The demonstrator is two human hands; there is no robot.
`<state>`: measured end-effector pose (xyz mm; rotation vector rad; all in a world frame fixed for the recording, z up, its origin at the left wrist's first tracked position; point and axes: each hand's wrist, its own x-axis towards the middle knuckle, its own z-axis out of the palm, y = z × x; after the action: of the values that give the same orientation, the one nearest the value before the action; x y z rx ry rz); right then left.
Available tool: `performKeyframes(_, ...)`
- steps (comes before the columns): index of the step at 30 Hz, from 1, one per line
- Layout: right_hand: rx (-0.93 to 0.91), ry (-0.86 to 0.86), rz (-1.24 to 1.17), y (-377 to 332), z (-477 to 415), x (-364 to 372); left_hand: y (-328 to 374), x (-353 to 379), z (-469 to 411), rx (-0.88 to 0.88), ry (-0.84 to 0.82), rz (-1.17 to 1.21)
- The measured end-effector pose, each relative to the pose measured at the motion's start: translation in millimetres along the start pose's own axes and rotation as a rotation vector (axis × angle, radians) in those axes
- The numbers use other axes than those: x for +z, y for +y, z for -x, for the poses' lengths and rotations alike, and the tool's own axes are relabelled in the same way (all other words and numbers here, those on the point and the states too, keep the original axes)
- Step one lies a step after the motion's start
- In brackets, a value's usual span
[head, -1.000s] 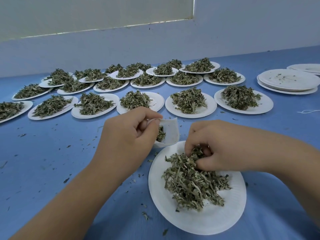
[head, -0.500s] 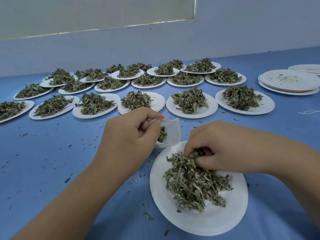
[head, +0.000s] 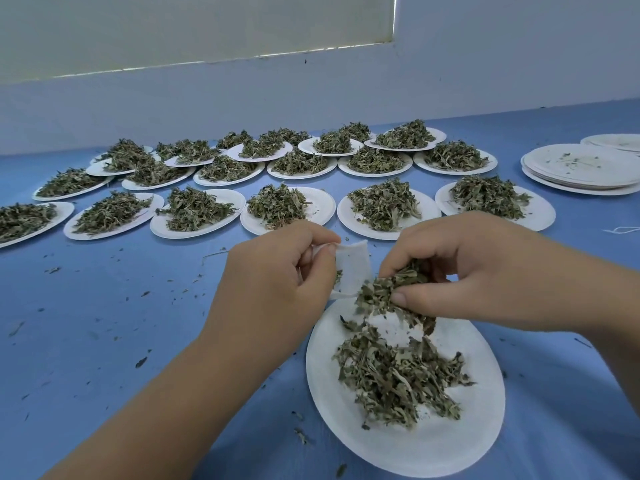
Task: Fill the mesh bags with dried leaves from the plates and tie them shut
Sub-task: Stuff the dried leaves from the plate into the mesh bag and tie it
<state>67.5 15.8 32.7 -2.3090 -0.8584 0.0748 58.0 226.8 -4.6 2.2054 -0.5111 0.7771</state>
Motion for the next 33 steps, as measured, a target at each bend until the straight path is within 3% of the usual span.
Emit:
performKeyframes(10, -0.024, 0.248, 0.316, -12, -4, 24, 6, 5, 4, 0.024, -0.043, -0.037)
performKeyframes(15, 0.044, 0.22, 0.41, -20, -7, 35, 9, 9, 5, -0.014, -0.1, 0.011)
performKeyframes(25, -0.057, 0.394, 0.201, -15, -6, 41, 9, 8, 1, -0.219, -0.092, 0.196)
performKeyframes(33, -0.109, 0.398, 0.174, -7, -9, 42, 11, 6, -1, -0.251, -0.093, 0.228)
